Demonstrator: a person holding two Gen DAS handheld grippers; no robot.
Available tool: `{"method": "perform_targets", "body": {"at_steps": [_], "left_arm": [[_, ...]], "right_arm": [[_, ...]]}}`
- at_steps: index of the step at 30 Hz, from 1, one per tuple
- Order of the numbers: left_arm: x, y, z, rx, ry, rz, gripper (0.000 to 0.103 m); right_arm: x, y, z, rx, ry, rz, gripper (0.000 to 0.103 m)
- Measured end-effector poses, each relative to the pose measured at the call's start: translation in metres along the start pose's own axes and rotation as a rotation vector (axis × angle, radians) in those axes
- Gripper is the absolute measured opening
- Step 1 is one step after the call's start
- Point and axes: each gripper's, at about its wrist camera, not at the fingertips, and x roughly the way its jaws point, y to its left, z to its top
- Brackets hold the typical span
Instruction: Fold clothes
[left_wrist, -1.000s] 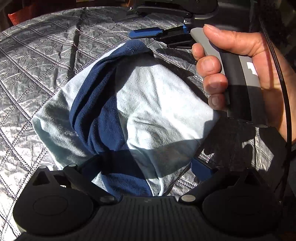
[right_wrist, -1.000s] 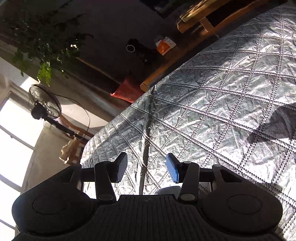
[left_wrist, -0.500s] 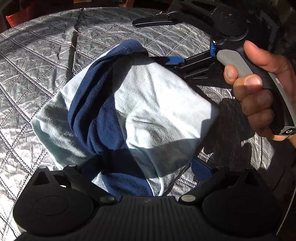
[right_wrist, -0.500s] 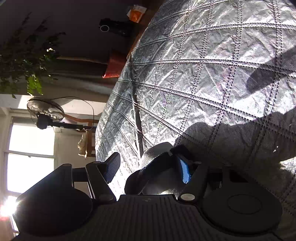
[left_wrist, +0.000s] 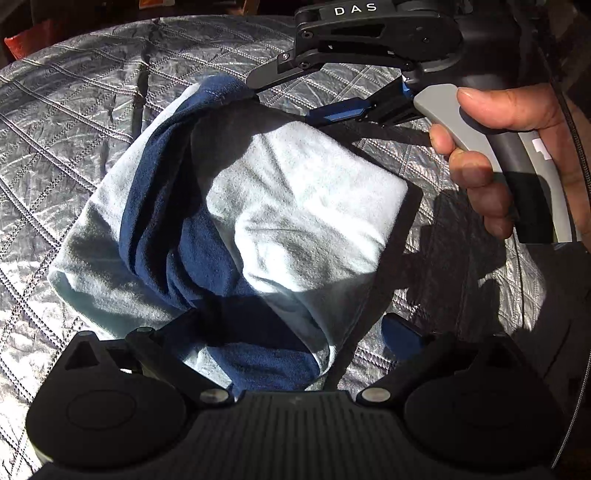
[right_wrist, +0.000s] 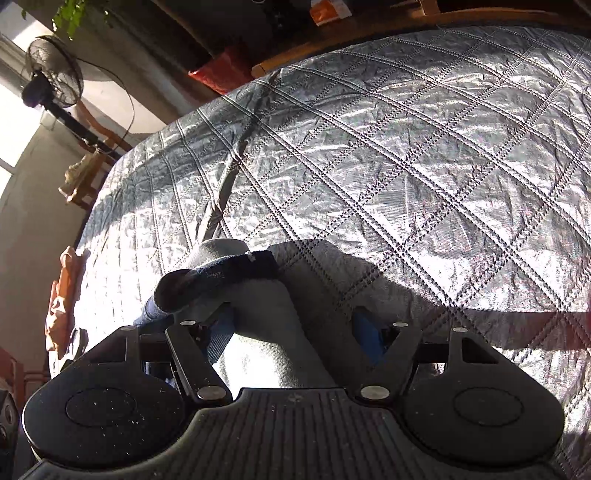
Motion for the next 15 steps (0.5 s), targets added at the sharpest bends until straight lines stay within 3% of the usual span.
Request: {"method": "perform_targets", "body": {"at_steps": [2,5,10,12,15], "left_arm": [[-0.001,0.002,0.002,-0.004,0.005,-0.013,0.100],[-0.003,0.010,0.006,-0.044,0.019,-0.047,0.099],[-0.007,0.055,0.015,-0.262,0.040,-0.156,0.086],[-0.006,0.066,0.016,-0.290,0.028,-0.149,0.082],[-0.011,0.084,0.026,-0.323,0.014,-0.140,0.075]], "right_arm": [[-0.007,0.002,-0.020,-0.036,0.018,0.003,0.028],[-0.019,0.008,-0.048,-0.038,0.001,0.023,0.021],[-0.037,-0.002,-0.107,0.308,-0.104,0.069,0.019],[-0.040,0.010,-0.132,0.399,-0.126,0.050,0.019],[-0.037,0.043,-0.163,0.421,-0.117,0.021,0.019]]}}
